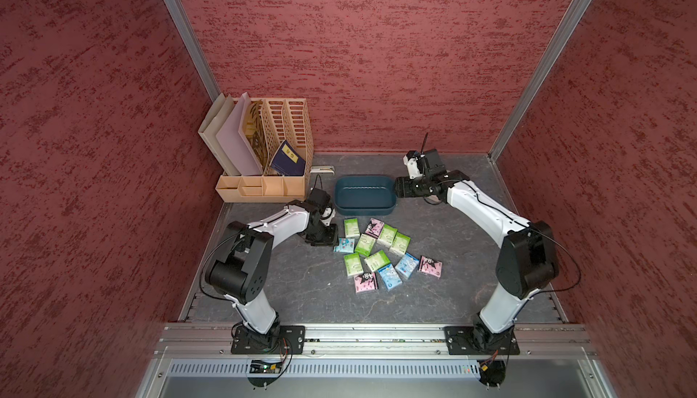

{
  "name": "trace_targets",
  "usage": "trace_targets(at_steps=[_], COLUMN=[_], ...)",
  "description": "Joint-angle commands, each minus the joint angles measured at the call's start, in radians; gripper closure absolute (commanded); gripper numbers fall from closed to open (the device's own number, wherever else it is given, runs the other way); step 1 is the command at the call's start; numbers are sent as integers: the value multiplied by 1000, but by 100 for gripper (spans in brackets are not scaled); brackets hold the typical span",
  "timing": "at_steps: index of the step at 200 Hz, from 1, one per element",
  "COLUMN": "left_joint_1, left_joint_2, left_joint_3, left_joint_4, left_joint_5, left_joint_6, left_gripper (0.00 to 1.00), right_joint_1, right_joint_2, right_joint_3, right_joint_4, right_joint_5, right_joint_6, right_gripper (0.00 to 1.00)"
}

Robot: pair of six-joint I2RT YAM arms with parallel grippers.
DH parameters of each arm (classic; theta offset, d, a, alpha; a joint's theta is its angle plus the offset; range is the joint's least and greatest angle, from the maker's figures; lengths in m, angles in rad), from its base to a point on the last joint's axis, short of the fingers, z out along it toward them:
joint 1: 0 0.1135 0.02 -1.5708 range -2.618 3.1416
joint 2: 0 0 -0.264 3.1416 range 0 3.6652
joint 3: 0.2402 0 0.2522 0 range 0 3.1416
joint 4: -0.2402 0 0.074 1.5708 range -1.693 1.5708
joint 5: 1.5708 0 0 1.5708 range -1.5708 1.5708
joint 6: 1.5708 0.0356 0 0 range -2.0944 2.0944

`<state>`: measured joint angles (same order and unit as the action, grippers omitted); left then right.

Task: Put the pocket tissues into the storage box
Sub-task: Pick up the pocket tissues from the center of the board.

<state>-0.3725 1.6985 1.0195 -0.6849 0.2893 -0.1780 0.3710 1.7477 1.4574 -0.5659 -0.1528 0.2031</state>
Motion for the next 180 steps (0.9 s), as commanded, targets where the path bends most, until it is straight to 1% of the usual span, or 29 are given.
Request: trace_targets(at_steps=[1,16,29,43,50,56,63,76,79,119,131,147,180], left_joint_1=[-6,-6,-8,-10,-11,-11,-12,-13,-13,-11,-10,4,51], left_joint_2=[28,36,42,49,52,55,58,61,62,56,32,-48,-302], left_joint_3=[11,9,7,4,2,1,-2,-7,-8,-15,-12,-21,-48], left_joint_4=[12,18,24,31,34,36,41,47,48,45,25,14,90], left_joint_5=[12,19,29,37,42,46,47,47,46,39,5,-19,-5], left_joint_6=[-3,-5,-6,-6,-8,-8,-9,-9,-9,-2,5,15,17], left_gripper=[62,60,60,60,62,67,75,97,100,100,100,100,100], right_joint_1=[-5,-4,-3,-3,-4,-4,-4,-4,-4,-3,-3,-3,14], right_joint_2=[-28,-30,-30,-32,-33,-32,-32,-34,-34,-36,-40,-55,-85], right_joint_3=[-8,-8,-9,-9,-8,-9,-9,-9,-8,-5,-1,-8,-41], right_joint_4=[-1,-4,-8,-12,-13,-14,-14,-17,-17,-23,-24,-7,57], right_joint_5=[-10,-8,-2,1,2,3,4,4,5,9,-1,-35,-138], right_joint_6=[-13,-14,-16,-21,-22,-24,-24,-26,-25,-31,-33,-32,-34], right_gripper=[31,31,31,31,31,31,31,31,31,31,31,31,30])
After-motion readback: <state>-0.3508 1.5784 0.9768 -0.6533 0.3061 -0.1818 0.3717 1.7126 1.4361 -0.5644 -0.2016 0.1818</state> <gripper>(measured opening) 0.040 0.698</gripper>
